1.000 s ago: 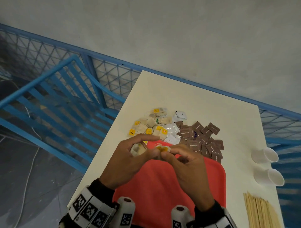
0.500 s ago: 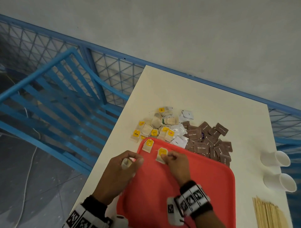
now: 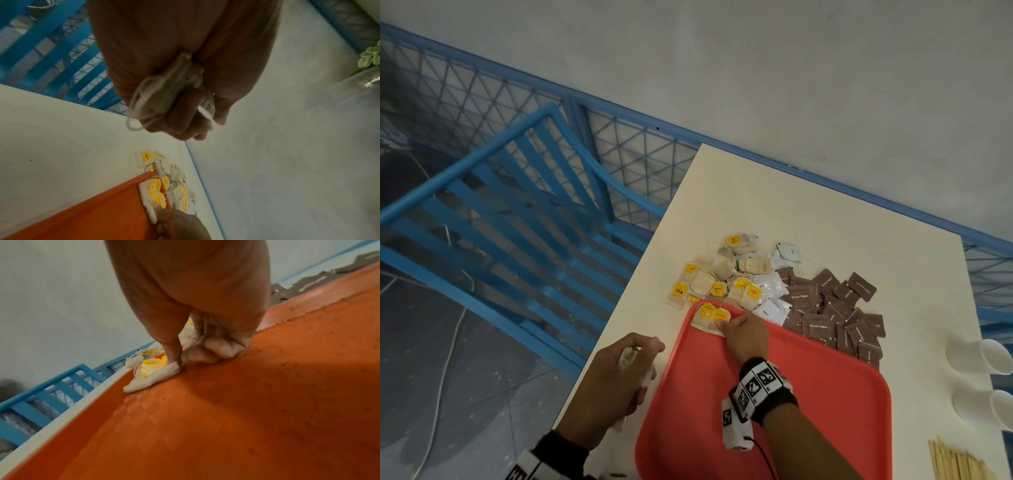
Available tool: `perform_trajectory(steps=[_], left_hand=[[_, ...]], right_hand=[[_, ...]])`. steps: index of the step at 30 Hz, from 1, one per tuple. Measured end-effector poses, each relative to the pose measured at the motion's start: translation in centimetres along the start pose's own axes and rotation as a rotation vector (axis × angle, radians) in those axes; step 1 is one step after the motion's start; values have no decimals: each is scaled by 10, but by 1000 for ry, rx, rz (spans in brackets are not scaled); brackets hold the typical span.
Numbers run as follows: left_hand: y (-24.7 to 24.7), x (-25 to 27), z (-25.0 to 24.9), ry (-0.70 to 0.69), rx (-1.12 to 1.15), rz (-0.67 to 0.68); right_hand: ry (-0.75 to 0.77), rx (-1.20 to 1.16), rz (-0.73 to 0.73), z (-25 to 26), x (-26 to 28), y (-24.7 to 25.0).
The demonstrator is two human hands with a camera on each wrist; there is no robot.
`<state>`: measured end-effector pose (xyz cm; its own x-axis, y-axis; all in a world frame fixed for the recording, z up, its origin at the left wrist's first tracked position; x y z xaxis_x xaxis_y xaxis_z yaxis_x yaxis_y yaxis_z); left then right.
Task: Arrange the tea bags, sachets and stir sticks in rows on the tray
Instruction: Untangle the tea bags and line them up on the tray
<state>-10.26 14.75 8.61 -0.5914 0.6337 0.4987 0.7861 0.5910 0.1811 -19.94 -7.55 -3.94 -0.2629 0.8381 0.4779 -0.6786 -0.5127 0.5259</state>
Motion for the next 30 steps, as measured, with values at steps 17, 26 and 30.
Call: perform_trajectory(steps=[17, 26, 30], left_hand=[[-63, 7, -40, 204, 627, 421], [-116, 24, -30, 227, 514, 419], [-114, 32, -42, 127, 346, 318]], right_hand=[[1059, 113, 281, 76, 165, 121], [1142, 11, 273, 60, 175, 158], [612, -492, 369, 52, 162, 182]])
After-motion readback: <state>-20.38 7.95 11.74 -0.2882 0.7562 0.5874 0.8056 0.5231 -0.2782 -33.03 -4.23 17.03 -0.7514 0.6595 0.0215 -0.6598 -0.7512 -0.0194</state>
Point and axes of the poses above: each hand's wrist, its own x-axis away from the middle knuckle, its own y-axis out of the back of the hand, z = x × y, the point moved 1 cm from there along -x, towards the middle knuckle, and after that the axes turned 10 degrees about -x, right-handed, at the moved point
